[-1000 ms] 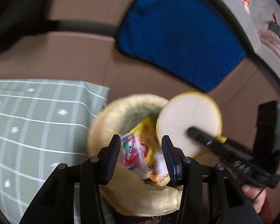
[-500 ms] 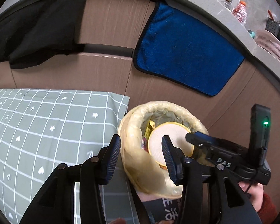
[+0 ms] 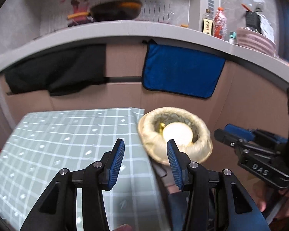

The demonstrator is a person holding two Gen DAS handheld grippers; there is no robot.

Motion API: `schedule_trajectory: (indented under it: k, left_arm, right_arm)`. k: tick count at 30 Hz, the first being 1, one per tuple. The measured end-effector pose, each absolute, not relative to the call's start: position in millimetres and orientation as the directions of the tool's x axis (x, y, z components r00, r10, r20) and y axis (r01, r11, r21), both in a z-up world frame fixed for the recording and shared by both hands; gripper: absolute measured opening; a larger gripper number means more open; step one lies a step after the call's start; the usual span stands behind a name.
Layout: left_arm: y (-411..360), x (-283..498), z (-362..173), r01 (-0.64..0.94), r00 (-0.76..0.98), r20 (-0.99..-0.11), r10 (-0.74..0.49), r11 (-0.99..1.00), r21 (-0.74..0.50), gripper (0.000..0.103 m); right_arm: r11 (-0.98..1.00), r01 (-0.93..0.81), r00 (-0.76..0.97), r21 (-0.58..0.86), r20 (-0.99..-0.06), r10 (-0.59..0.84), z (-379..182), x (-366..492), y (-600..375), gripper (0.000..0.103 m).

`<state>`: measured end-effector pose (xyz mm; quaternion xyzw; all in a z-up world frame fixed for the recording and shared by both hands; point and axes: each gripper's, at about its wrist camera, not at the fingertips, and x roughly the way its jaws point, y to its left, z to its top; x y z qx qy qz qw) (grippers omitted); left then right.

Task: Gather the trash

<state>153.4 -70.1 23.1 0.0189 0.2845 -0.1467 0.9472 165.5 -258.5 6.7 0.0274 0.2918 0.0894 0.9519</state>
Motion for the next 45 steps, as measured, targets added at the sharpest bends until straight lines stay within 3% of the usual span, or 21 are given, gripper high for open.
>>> schedule_trajectory:
  k: [8,19,45]
  left_arm:
    - [-30,68,17,0.149,0.845,-0.522,-0.115,0.988,0.025,0.047]
    - [16,6,32,0.012,0.91,-0.414,-0.009,1.0,0.004,0.047]
    - [30,-24,33,0.019,0.92,-0.391,-0.036,0.999,-0.046,0.047]
  right_arm:
    - [0.973,-0.209,0.82,0.096,-0.525,0.228,7,72,-209,0.034]
    - [0.97,-0.226,0.841,0.091,-0.484,0.241,4,16,-166,0.035]
    - [0.974,-0.223,0.864,0.038,-0.455,0.215,16,-9,-147,0.037]
